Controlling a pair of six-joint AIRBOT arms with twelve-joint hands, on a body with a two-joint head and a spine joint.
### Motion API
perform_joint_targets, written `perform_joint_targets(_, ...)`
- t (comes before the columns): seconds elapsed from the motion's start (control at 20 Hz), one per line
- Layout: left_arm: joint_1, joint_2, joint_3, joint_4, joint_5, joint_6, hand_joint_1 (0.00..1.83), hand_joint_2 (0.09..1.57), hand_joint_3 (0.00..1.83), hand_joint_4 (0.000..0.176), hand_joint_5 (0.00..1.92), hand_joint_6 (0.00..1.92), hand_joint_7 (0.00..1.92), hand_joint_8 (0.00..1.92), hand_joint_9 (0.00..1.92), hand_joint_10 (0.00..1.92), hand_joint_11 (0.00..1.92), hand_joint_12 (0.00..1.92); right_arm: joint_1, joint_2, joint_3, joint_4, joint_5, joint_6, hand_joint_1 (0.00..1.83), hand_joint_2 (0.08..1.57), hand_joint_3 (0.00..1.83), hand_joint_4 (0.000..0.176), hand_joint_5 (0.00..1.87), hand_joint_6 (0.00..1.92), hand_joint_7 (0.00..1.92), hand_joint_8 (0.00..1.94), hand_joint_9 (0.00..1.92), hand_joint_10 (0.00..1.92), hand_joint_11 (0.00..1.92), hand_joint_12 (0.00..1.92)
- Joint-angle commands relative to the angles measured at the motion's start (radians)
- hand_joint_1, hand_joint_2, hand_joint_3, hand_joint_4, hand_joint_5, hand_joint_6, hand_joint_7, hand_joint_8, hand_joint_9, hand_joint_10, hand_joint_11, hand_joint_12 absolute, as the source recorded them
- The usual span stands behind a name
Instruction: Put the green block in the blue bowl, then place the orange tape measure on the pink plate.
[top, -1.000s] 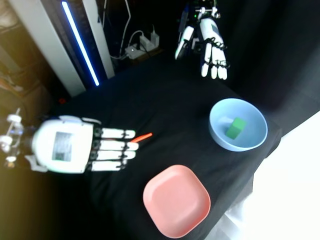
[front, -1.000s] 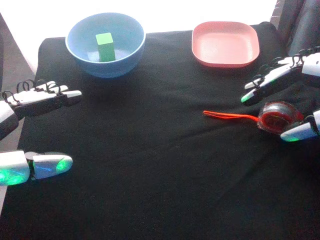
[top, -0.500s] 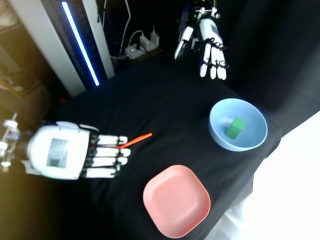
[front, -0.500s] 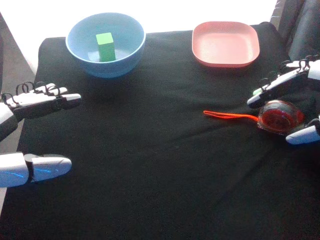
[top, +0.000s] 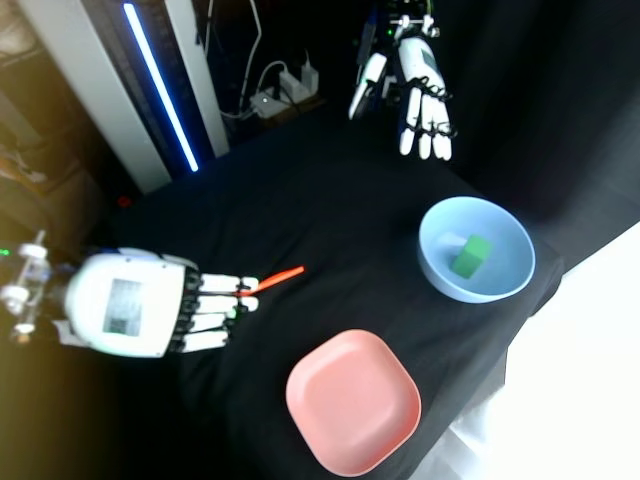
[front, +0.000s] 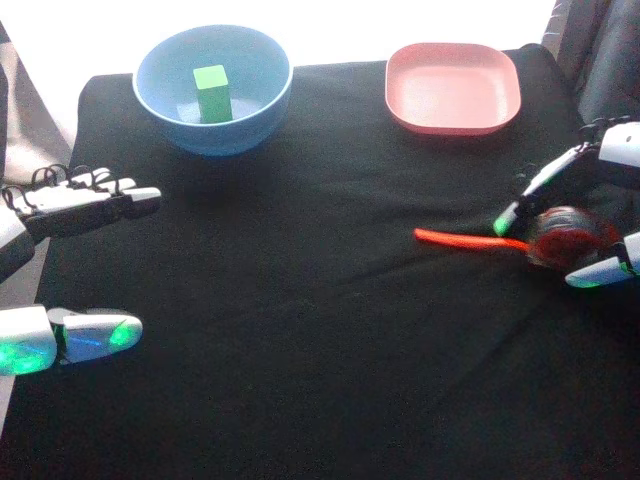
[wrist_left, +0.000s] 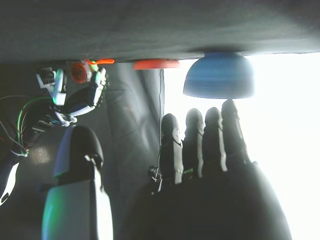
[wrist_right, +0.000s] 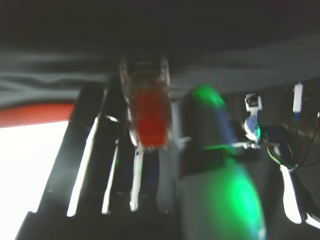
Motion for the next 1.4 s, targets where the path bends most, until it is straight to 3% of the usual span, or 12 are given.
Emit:
perform_joint_targets(0.0, -0.003, 0.002, -0.002, -0.012, -0.130, -0.007, 0.70, 1.02, 0.00, 0.065, 0.35, 0.00, 0.22, 0.00, 0.06, 0.01, 0.02, 0.07, 0.008, -0.003, 0.006, 0.048, 0.089, 0.002, 1.49, 1.09, 0.00, 0.000, 1.05, 0.69, 1.03, 0.83, 1.00, 1.09, 0.72, 1.55)
perform_joint_targets(0.2, -0.003, -0.002, -0.002, -0.012, -0.129, -0.007, 0.71, 1.04, 0.00, 0.069, 0.35, 0.00, 0.21, 0.00, 0.06, 0.00, 0.01, 0.08, 0.008, -0.009, 0.015, 0.048, 0.093, 0.002, 1.28, 1.10, 0.00, 0.000, 1.18, 0.35, 0.95, 1.29, 0.92, 1.37, 0.82, 1.70)
perform_joint_targets(0.45, -0.003, -0.006, -0.001, -0.014, -0.128, -0.007, 0.71, 1.04, 0.00, 0.078, 0.35, 0.00, 0.21, 0.00, 0.02, 0.00, 0.00, 0.05, 0.010, 0.027, 0.017, 0.097, 0.182, 0.002, 1.39, 1.07, 0.00, 0.000, 1.12, 0.54, 1.06, 0.87, 0.96, 1.26, 0.85, 1.47)
perform_joint_targets(0.5, -0.003, -0.007, -0.001, -0.014, -0.128, -0.007, 0.70, 1.04, 0.00, 0.081, 0.36, 0.00, 0.21, 0.00, 0.02, 0.00, 0.00, 0.04, 0.011, 0.030, 0.017, 0.109, 0.201, 0.002, 1.31, 1.06, 0.00, 0.000, 1.20, 0.40, 1.06, 1.05, 1.05, 1.16, 0.90, 1.54)
perform_joint_targets(0.65, -0.003, -0.008, 0.000, -0.015, -0.127, -0.007, 0.69, 1.04, 0.00, 0.077, 0.35, 0.00, 0.19, 0.00, 0.02, 0.00, 0.00, 0.04, 0.048, 0.029, 0.017, 0.151, 0.254, -0.031, 1.27, 1.05, 0.00, 0.000, 1.08, 0.75, 1.22, 0.70, 1.21, 0.72, 0.95, 1.34)
perform_joint_targets(0.7, -0.003, -0.008, 0.000, -0.015, -0.128, -0.007, 0.69, 1.04, 0.00, 0.073, 0.36, 0.00, 0.20, 0.00, 0.02, 0.00, 0.01, 0.05, 0.074, 0.026, 0.019, 0.151, 0.255, -0.048, 1.37, 1.04, 0.00, 0.000, 1.07, 0.69, 1.23, 0.52, 1.11, 1.01, 0.91, 1.29)
perform_joint_targets(0.8, -0.003, -0.010, 0.001, -0.016, -0.127, -0.007, 0.70, 1.03, 0.00, 0.071, 0.36, 0.00, 0.20, 0.00, 0.07, 0.02, 0.05, 0.07, 0.135, -0.007, 0.058, 0.153, 0.254, -0.064, 1.30, 1.03, 0.00, 0.000, 1.30, 0.17, 1.15, 0.95, 1.16, 0.92, 0.96, 1.32)
perform_joint_targets(0.95, -0.004, -0.012, 0.003, -0.016, -0.126, -0.007, 0.70, 1.02, 0.00, 0.067, 0.35, 0.00, 0.20, 0.00, 0.08, 0.01, 0.05, 0.09, 0.217, -0.088, 0.158, 0.167, 0.208, -0.063, 1.29, 1.00, 0.00, 0.000, 1.20, 0.59, 1.46, 0.15, 1.34, 0.82, 1.17, 1.26)
perform_joint_targets(1.1, -0.004, -0.012, 0.003, -0.016, -0.126, -0.008, 0.70, 1.03, 0.00, 0.084, 0.35, 0.00, 0.20, 0.00, 0.11, 0.00, 0.00, 0.29, 0.300, -0.177, 0.263, 0.146, 0.117, -0.063, 1.40, 1.01, 0.00, 0.000, 1.06, 0.81, 1.45, 0.01, 1.20, 0.82, 1.15, 0.84)
perform_joint_targets(1.2, -0.007, -0.015, 0.006, -0.015, -0.119, -0.008, 0.71, 1.03, 0.00, 0.088, 0.35, 0.00, 0.20, 0.00, 0.10, 0.00, 0.00, 0.28, 0.342, -0.241, 0.343, 0.130, 0.046, -0.063, 1.41, 1.02, 0.00, 0.000, 1.02, 0.86, 1.50, 0.00, 1.10, 0.90, 0.60, 0.79)
perform_joint_targets(1.25, -0.009, -0.016, 0.009, -0.013, -0.118, -0.009, 0.71, 1.03, 0.00, 0.090, 0.35, 0.00, 0.20, 0.00, 0.10, 0.00, 0.00, 0.27, 0.367, -0.266, 0.372, 0.109, 0.010, -0.063, 1.41, 1.02, 0.00, 0.000, 1.01, 0.84, 1.47, 0.01, 1.17, 0.86, 0.98, 1.03)
perform_joint_targets(1.35, -0.013, -0.019, 0.012, -0.010, -0.118, -0.010, 0.69, 1.02, 0.00, 0.068, 0.35, 0.00, 0.20, 0.00, 0.11, 0.00, 0.00, 0.27, 0.412, -0.329, 0.446, 0.048, -0.086, -0.063, 1.30, 1.01, 0.00, 0.000, 1.09, 0.79, 1.54, 0.02, 1.45, 0.27, 1.08, 0.85)
